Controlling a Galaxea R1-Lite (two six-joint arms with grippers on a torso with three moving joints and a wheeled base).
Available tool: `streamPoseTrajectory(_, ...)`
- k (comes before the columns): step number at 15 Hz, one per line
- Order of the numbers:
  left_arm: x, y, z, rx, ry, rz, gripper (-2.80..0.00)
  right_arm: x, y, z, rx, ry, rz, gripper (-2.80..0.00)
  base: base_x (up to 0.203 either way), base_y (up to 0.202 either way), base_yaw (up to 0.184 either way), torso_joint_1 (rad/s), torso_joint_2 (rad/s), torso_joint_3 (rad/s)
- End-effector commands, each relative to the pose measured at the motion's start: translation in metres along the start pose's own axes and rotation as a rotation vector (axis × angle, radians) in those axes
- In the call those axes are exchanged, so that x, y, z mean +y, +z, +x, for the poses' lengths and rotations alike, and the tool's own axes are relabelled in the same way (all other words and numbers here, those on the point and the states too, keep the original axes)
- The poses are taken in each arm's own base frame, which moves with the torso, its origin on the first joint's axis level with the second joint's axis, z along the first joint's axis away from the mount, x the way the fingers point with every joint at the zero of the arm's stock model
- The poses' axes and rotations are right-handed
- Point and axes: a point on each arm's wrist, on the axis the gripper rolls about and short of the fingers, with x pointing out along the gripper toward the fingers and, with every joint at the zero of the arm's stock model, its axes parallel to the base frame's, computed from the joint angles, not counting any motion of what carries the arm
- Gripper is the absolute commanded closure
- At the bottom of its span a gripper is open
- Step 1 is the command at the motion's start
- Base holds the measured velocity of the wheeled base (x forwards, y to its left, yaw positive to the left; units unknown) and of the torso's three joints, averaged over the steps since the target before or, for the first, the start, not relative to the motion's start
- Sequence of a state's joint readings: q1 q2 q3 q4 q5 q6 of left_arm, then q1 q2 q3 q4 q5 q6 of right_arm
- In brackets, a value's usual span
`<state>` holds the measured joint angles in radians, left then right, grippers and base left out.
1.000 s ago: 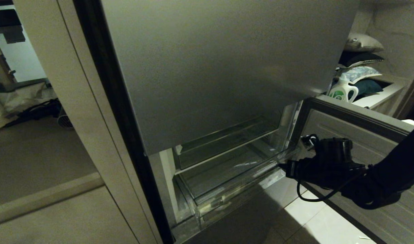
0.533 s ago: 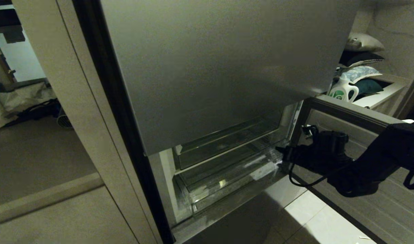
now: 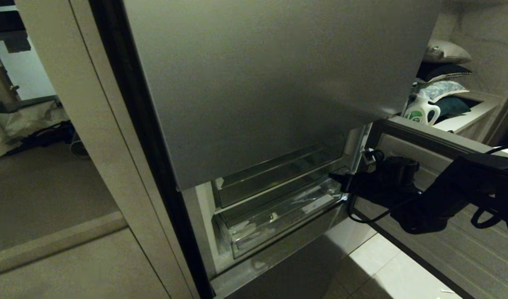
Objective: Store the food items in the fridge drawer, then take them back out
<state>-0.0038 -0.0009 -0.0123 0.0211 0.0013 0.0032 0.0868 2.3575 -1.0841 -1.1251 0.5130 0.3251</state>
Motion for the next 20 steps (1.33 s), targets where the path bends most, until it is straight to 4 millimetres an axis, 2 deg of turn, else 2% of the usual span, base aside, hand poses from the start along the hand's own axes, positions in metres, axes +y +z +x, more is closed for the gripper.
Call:
streamPoseTrajectory(1, 0.0, 0.0, 0.0, 0.001, -0.001, 0.0, 0.0, -0.007, 0.007, 0.003, -0.017, 0.041, -0.013, 0.0, 0.0, 0.0, 0.0, 0.0, 0.0, 0.0)
streamPoseTrajectory(3, 0.0, 0.0, 0.0, 0.001, 0.001, 0.0, 0.0, -0.007, 0.008, 0.0, -0.015, 0.058, -0.012, 0.0, 0.0, 0.0, 0.0, 0.0, 0.0, 0.0)
streamPoseTrajectory(5, 0.0, 0.0, 0.0, 0.001, -0.001, 0.0, 0.0, 0.004, 0.015, -0.013, -0.022, 0.058, -0.01, 0.0, 0.0, 0.0, 0.0, 0.0, 0.0, 0.0)
streamPoseTrajectory(9, 0.0, 0.0, 0.0, 0.001, -0.001, 0.0, 0.0, 0.053, 0.044, -0.074, -0.036, 0.067, 0.025, 0.0, 0.0, 0.0, 0.0, 0.0, 0.0, 0.0)
streamPoseTrajectory(12, 0.0, 0.0, 0.0, 0.001, 0.001, 0.0, 0.0, 0.105, 0.066, -0.141, -0.033, 0.067, 0.042, 0.0, 0.0, 0.0, 0.0, 0.0, 0.0, 0.0)
streamPoseTrajectory(15, 0.0, 0.0, 0.0, 0.001, 0.0, 0.0, 0.0, 0.16, 0.075, -0.227, -0.017, -0.005, 0.04, 0.0, 0.0, 0.0, 0.0, 0.0, 0.0, 0.0)
streamPoseTrajectory(17, 0.0, 0.0, 0.0, 0.001, -0.001, 0.0, 0.0, 0.19, 0.059, -0.29, -0.026, -0.103, -0.034, 0.0, 0.0, 0.0, 0.0, 0.0, 0.0, 0.0)
streamPoseTrajectory(18, 0.0, 0.0, 0.0, 0.001, 0.0, 0.0, 0.0, 0.2, 0.042, -0.32, -0.05, -0.17, -0.092, 0.0, 0.0, 0.0, 0.0, 0.0, 0.0, 0.0)
streamPoseTrajectory(20, 0.0, 0.0, 0.0, 0.001, 0.0, 0.0, 0.0, 0.207, 0.0, -0.361, -0.112, -0.287, -0.198, 0.0, 0.0, 0.0, 0.0, 0.0, 0.0, 0.0)
